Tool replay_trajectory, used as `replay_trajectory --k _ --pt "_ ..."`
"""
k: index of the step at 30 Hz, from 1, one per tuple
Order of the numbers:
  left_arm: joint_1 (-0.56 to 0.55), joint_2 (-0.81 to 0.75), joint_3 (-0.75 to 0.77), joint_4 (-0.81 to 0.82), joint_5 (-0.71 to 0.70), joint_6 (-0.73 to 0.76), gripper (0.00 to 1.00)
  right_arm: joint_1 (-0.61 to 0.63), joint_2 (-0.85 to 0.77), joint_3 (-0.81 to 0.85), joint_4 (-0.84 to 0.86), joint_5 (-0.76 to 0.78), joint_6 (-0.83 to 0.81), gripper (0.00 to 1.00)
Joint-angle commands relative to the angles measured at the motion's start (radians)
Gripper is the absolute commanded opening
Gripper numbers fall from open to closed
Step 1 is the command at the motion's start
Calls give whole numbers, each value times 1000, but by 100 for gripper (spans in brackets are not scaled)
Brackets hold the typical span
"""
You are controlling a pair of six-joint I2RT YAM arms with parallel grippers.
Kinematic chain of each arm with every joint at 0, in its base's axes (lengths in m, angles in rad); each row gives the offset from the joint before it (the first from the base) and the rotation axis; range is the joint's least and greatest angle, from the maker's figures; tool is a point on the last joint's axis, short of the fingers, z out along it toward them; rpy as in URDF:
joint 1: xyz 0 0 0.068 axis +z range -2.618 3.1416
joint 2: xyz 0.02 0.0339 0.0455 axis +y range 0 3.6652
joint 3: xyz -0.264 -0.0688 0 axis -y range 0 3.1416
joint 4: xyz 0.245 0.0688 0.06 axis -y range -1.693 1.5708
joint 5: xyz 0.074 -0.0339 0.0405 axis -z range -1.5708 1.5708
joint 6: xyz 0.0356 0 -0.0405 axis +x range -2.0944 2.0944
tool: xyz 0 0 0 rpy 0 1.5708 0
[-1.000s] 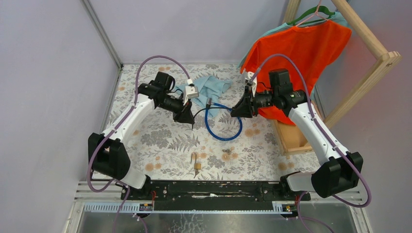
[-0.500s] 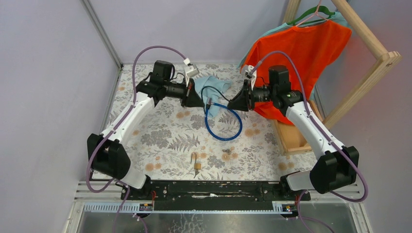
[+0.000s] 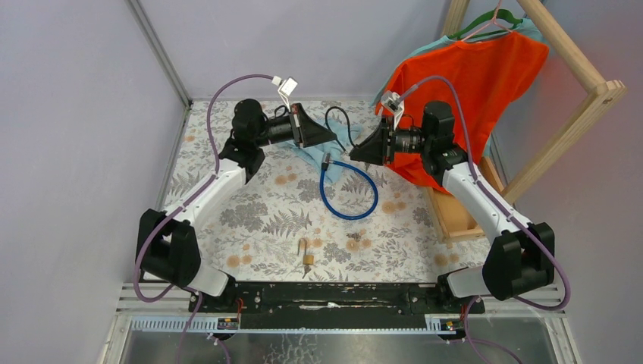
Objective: Lock with the key
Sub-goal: Lock the lock.
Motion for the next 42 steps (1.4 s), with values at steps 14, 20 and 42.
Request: replay_trajectory --k 14,20,42 --pt "-30 12 -49 248 -55 -193 0 9 1 -78 341 -85 241 0" --pt "-31 -3 -80 236 -47 -166 0 9 4 -81 402 -77 300 0" --pt "-9 -43 -30 80 -34 -50 0 -14 -17 -8 -27 -28 -89 0"
